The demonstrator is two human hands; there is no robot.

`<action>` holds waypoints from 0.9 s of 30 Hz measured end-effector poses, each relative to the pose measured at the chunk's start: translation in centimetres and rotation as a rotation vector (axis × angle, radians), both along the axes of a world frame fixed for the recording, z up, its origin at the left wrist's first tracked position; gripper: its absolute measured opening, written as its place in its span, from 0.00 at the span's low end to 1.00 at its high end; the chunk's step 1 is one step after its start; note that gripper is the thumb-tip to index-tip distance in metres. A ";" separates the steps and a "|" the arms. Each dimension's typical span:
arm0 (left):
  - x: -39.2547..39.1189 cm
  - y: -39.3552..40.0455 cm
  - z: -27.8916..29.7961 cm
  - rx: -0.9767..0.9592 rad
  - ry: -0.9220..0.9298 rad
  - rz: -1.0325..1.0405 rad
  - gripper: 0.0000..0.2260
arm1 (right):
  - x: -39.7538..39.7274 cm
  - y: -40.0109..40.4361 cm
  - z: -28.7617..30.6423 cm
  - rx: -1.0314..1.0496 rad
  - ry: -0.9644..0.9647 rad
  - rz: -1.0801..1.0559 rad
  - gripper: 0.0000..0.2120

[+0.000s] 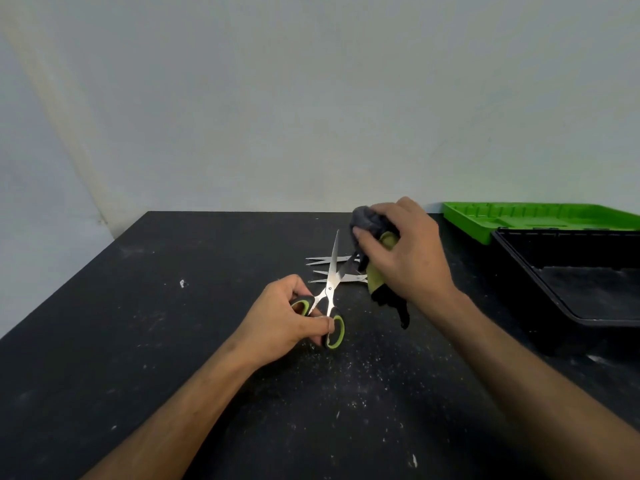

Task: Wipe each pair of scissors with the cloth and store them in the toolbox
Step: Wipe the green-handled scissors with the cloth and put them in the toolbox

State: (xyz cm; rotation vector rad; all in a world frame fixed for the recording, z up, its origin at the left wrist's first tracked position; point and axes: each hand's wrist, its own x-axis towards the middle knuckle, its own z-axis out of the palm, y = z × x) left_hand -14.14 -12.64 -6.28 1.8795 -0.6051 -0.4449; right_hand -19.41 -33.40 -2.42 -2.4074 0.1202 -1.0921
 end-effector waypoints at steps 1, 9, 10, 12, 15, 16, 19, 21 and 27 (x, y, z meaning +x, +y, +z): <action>0.0 0.0 0.0 -0.017 0.009 0.003 0.16 | -0.7 1.0 -0.4 -0.052 0.004 0.074 0.12; 0.3 0.5 -0.2 -0.058 -0.011 -0.053 0.16 | -0.3 2.2 -2.4 -0.259 0.028 0.217 0.13; 0.4 0.5 -0.2 -0.052 -0.019 -0.055 0.17 | 0.1 1.8 -2.2 -0.257 0.018 0.203 0.13; 0.5 0.6 -0.3 -0.028 -0.032 -0.061 0.17 | 0.9 1.0 -2.1 -0.234 0.014 0.173 0.13; 0.6 0.7 -0.5 0.010 -0.018 -0.073 0.17 | 1.6 -0.7 -2.2 -0.156 0.037 0.085 0.14; 0.6 0.7 -0.6 0.021 -0.011 -0.076 0.17 | 1.6 -1.2 -2.1 -0.134 0.041 0.057 0.14; 0.6 0.5 -0.3 0.036 0.009 -0.077 0.16 | 1.4 -2.4 -1.6 -0.068 0.011 -0.012 0.13; 0.5 0.3 -0.1 0.037 0.019 -0.064 0.16 | 1.0 -2.8 -1.2 -0.026 -0.026 -0.047 0.13; 0.1 0.1 0.1 0.008 0.028 -0.019 0.15 | -1.8 -0.9 -2.0 -0.054 -0.027 0.068 0.11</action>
